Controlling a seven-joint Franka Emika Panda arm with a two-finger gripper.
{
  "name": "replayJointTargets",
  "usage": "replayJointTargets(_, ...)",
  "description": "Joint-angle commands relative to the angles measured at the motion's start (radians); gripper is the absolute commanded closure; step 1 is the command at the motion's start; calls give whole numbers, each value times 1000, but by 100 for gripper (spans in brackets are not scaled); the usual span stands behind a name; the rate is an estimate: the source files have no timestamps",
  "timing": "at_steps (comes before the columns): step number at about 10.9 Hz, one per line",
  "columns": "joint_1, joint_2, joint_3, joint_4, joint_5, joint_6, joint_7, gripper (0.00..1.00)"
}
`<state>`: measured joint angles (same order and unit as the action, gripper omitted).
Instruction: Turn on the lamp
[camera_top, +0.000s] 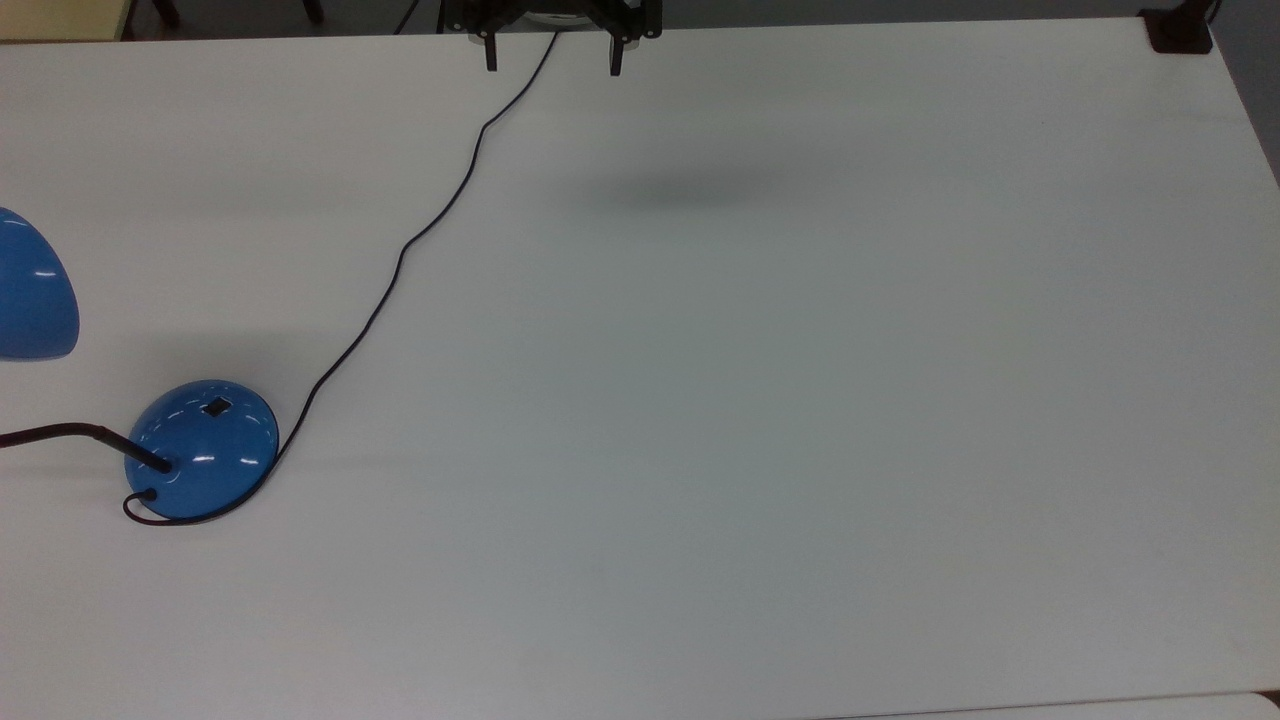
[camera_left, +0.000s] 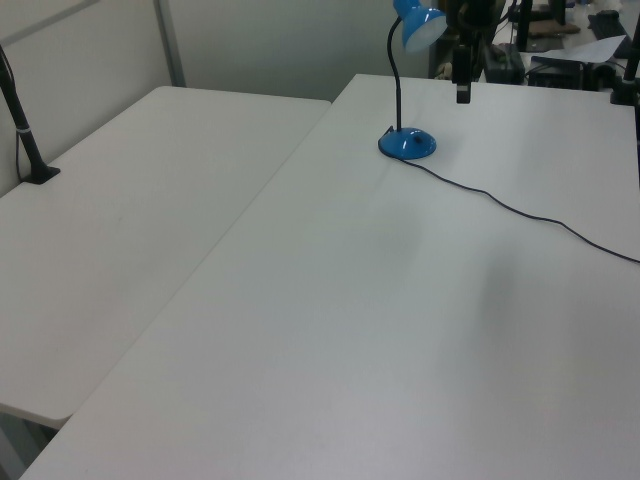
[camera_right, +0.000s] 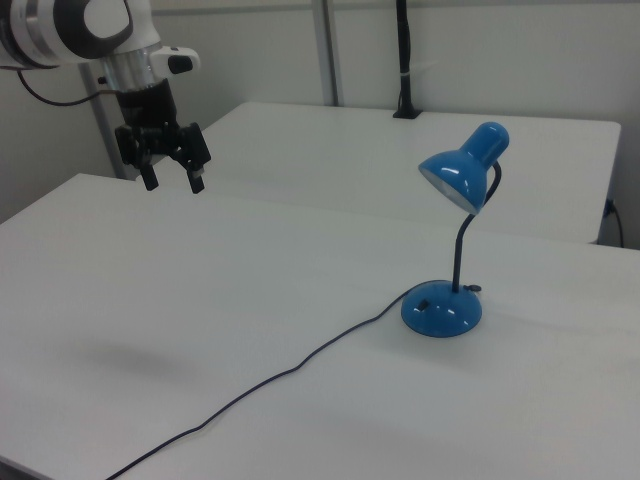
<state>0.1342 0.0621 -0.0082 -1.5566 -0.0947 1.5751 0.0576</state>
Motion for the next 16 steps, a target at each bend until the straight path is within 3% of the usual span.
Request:
replayJointTargets(1,7,-18,-22,-11,-13,-12,-16,0)
replayJointTargets(9,7,-16,-22,-11,-11,-14,-22,0)
replayJointTargets(10,7,-16,-24,-11,-11,-14,-27,7)
replayJointTargets(11,7,-16,-22,-13,-11,-15,-34,33)
replayJointTargets(12,7,-16,-24,-11,-10,-15,-53,68)
replayJointTargets(13,7,-16,-26,-11,-8,-15,-54,92)
replayJointTargets(14,7,-16,-30,-11,-8,-15,-54,100)
replayJointTargets(16,7,-16,-30,-11,-8,-15,-54,100)
